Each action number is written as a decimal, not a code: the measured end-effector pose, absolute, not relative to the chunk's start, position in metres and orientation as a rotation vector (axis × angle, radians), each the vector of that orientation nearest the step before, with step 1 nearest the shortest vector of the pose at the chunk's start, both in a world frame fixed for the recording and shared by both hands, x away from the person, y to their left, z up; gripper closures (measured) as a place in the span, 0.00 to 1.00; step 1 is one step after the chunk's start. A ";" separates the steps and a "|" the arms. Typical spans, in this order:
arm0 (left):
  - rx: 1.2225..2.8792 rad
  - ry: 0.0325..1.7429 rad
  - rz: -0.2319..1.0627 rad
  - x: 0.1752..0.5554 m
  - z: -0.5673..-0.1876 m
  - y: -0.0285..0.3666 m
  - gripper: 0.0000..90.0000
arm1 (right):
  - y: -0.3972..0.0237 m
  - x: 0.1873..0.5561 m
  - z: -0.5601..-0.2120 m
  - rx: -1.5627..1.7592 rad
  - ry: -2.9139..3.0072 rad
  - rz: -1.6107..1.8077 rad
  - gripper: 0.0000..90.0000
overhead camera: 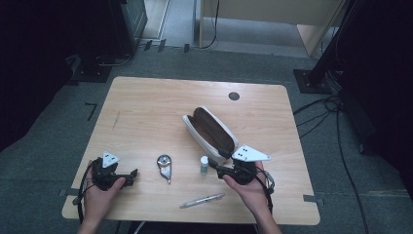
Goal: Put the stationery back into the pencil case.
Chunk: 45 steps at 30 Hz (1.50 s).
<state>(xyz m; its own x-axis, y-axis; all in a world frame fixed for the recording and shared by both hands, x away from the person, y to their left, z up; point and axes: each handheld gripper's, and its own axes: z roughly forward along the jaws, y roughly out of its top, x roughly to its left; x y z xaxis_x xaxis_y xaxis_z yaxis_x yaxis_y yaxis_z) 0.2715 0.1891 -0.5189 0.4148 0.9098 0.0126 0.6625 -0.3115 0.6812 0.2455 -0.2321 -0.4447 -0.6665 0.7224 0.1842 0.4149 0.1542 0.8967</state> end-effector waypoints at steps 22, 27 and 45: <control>2.081 1.320 0.535 0.271 -0.519 0.189 0.00 | -0.212 0.246 -0.464 1.066 2.210 1.479 0.54; 2.080 1.320 0.535 0.271 -0.519 0.189 0.00 | -0.207 0.246 -0.469 1.061 2.223 1.468 0.56; 2.080 1.319 0.533 0.271 -0.519 0.189 0.00 | -0.196 0.245 -0.480 1.054 2.180 1.419 0.71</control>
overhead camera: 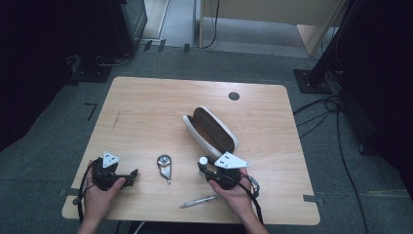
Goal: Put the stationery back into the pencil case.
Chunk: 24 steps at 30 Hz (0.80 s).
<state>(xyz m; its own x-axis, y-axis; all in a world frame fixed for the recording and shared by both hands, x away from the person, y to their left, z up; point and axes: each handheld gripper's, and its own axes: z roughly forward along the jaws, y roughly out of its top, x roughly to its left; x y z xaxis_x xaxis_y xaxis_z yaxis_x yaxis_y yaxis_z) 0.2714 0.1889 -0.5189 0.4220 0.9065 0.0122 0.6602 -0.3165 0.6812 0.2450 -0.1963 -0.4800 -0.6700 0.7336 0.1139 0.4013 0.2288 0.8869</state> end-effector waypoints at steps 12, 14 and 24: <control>2.081 1.319 0.533 0.271 -0.519 0.189 0.00 | -0.199 0.241 -0.474 1.042 2.158 1.431 0.73; 2.080 1.319 0.533 0.271 -0.519 0.189 0.00 | -0.200 0.241 -0.471 1.041 2.156 1.436 0.73; 2.081 1.319 0.533 0.271 -0.519 0.189 0.00 | -0.208 0.237 -0.453 1.044 2.133 1.474 0.73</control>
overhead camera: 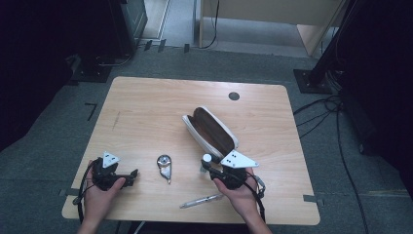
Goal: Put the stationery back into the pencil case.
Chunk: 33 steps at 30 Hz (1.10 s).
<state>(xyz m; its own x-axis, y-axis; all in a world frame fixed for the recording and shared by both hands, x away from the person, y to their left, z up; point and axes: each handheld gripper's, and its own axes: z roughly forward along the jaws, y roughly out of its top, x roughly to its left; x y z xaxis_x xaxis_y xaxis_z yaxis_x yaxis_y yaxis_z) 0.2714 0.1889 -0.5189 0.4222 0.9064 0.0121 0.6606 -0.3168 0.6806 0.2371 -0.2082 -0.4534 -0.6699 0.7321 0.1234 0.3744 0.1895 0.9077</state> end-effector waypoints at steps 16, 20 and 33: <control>2.055 1.364 0.550 0.272 -0.519 0.187 0.00 | -0.220 0.237 -0.429 1.042 2.094 1.479 0.73; 2.057 1.360 0.549 0.272 -0.519 0.187 0.00 | -0.223 0.238 -0.422 1.045 2.085 1.488 0.73; 2.063 1.349 0.546 0.271 -0.519 0.187 0.00 | -0.231 0.242 -0.401 1.032 2.043 1.514 0.73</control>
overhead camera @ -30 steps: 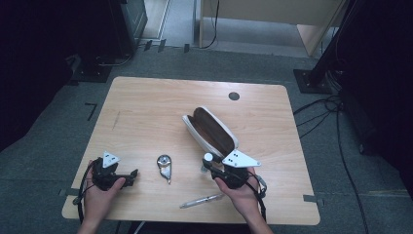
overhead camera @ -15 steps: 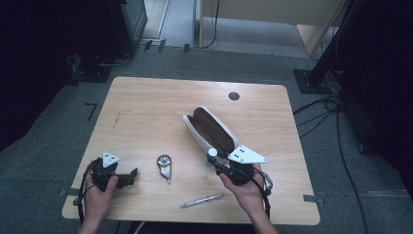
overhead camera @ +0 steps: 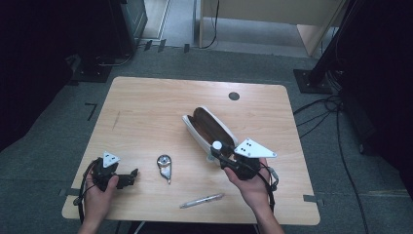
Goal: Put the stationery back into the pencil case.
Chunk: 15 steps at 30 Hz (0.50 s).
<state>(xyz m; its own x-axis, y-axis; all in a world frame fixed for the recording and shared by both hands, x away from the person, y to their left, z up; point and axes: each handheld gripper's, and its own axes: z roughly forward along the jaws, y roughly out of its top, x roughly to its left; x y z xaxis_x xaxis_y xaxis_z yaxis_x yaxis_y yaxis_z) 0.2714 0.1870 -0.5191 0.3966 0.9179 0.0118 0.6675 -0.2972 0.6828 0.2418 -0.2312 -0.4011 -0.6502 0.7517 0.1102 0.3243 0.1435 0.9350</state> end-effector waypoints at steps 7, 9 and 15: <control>2.069 1.344 0.544 0.271 -0.519 0.187 0.00 | -0.235 0.245 -0.389 1.014 2.020 1.537 0.73; 2.068 1.344 0.544 0.271 -0.519 0.187 0.00 | -0.235 0.246 -0.385 1.015 2.014 1.537 0.73; 2.066 1.343 0.544 0.271 -0.519 0.187 0.00 | -0.239 0.248 -0.375 1.004 1.989 1.543 0.73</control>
<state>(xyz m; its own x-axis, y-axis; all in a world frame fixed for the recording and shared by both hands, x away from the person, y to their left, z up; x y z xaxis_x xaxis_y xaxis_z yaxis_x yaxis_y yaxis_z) 0.2713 0.1868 -0.5191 0.4017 0.9157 0.0121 0.6658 -0.3011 0.6827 0.2479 -0.2389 -0.3746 -0.6464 0.7570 0.0957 0.2808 0.1194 0.9523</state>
